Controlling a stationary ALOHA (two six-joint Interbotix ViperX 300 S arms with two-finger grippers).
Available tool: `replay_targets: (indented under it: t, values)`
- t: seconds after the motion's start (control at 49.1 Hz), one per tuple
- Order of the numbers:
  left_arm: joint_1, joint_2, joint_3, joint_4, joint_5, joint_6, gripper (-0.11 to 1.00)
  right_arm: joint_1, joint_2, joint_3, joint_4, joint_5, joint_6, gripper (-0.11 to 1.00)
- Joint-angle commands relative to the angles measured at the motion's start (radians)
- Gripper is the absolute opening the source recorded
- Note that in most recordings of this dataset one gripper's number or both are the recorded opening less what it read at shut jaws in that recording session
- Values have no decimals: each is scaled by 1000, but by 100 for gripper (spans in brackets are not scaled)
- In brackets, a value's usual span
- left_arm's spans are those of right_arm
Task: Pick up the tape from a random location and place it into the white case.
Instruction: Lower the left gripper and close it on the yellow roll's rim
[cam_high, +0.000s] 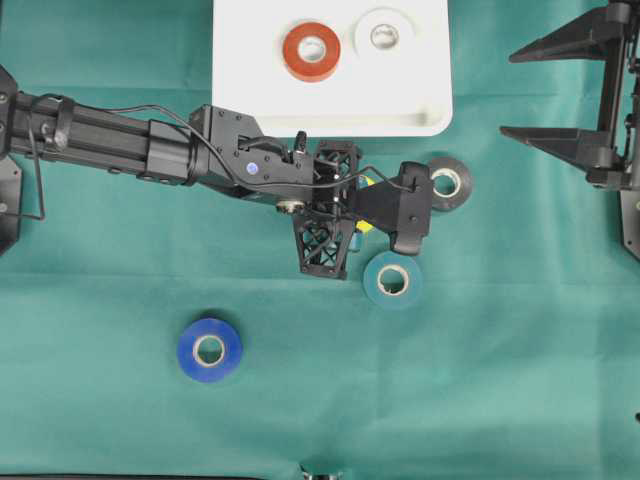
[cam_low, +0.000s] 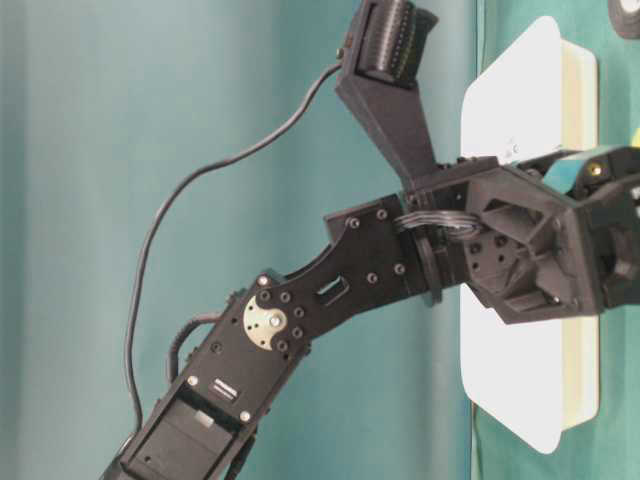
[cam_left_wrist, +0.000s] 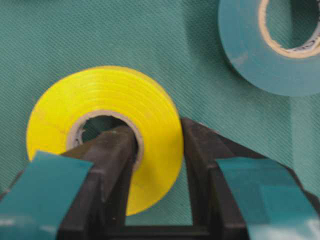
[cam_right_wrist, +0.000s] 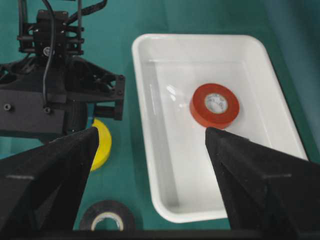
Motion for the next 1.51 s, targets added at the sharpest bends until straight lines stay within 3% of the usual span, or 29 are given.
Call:
replay_targets:
  t: [0.0, 0.652, 0.937, 1.487]
  values:
    - [-8, -28, -26, -2, 0, 2, 24, -2, 2, -9, -3, -5, 2, 86]
    - [-18, -210, -186, 0, 230, 5, 24, -2, 2, -9, -3, -5, 2, 86]
    - [-23, -222, -287, 2, 371, 5, 24, -2, 2, -9, -3, -3, 2, 86]
    - [-44, -291, -453, 3, 517, 25, 24, -2, 2, -8, -5, -3, 2, 86]
